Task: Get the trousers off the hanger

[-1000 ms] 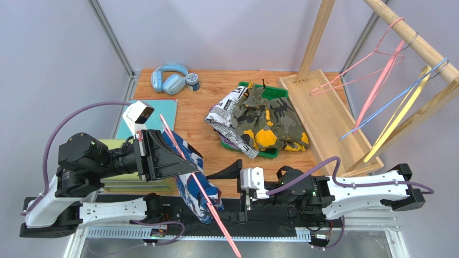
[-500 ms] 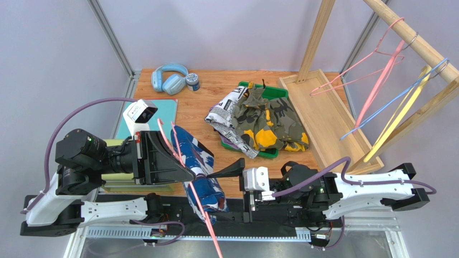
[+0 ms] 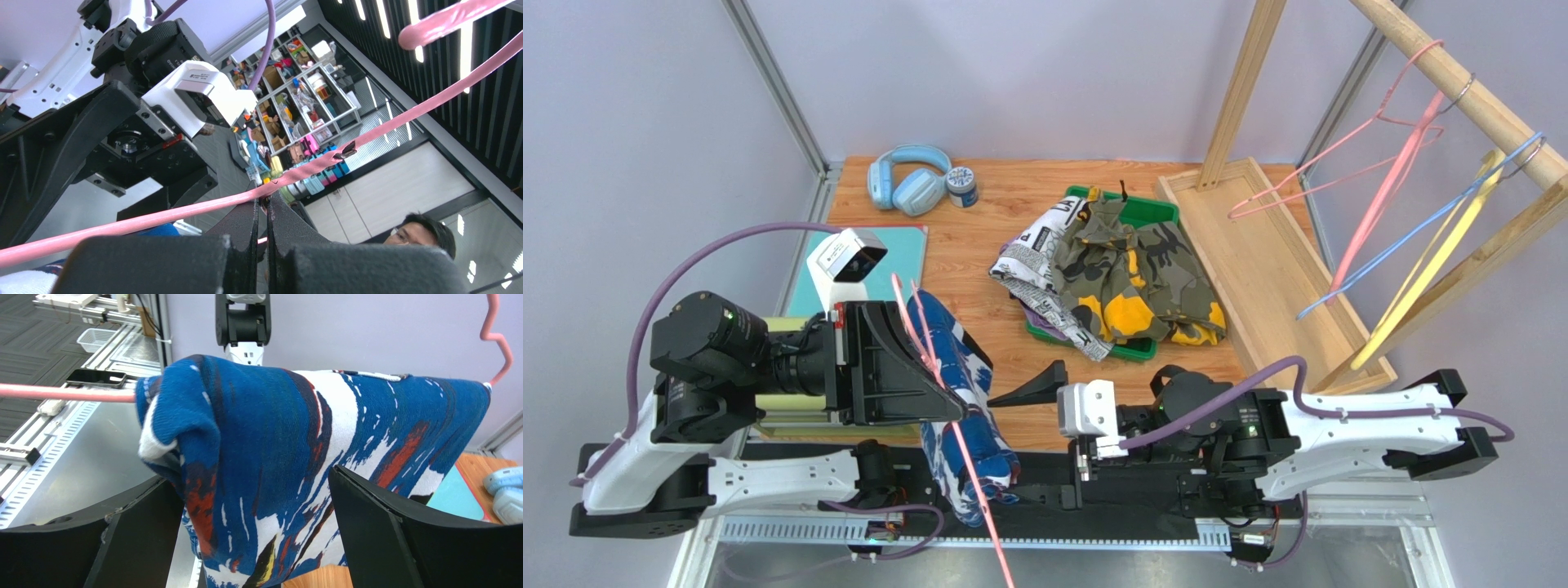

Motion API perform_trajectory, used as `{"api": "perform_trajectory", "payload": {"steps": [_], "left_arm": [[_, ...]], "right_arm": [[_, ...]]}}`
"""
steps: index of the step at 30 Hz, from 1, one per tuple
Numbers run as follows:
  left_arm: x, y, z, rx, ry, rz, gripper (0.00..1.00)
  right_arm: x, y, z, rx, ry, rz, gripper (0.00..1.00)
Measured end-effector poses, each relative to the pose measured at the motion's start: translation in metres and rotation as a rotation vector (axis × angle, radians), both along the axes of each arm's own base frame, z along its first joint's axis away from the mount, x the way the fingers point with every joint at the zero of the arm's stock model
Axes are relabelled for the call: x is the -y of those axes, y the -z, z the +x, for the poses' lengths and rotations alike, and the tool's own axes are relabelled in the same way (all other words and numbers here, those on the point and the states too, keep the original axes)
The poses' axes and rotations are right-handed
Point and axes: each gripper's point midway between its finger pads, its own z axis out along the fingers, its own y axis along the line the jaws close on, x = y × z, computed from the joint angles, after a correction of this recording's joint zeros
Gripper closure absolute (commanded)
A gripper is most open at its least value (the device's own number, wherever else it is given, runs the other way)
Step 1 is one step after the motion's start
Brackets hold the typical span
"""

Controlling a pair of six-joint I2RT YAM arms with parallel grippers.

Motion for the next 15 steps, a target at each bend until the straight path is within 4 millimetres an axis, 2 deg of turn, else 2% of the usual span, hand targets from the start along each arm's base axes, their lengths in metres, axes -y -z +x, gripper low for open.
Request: {"api": "perform_trajectory", "payload": {"steps": [5,12,15], "left_arm": [[0.001,0.0,0.002,-0.002,-0.009,0.001,1.0],[-0.004,-0.003,0.005,0.0,-0.038,-0.015,1.0],[-0.005,-0.003,0.004,0.0,-0.034,-0.017,1.0]], "right_arm": [[-0.011,0.004,0.006,-0.036,0.052,-0.001,0.12],[-0.015,-0.007,0.003,-0.074,0.099,0.05,0.09],[-0.019,-0.007,0.002,-0.08,0.125,0.059,0.11]]}}
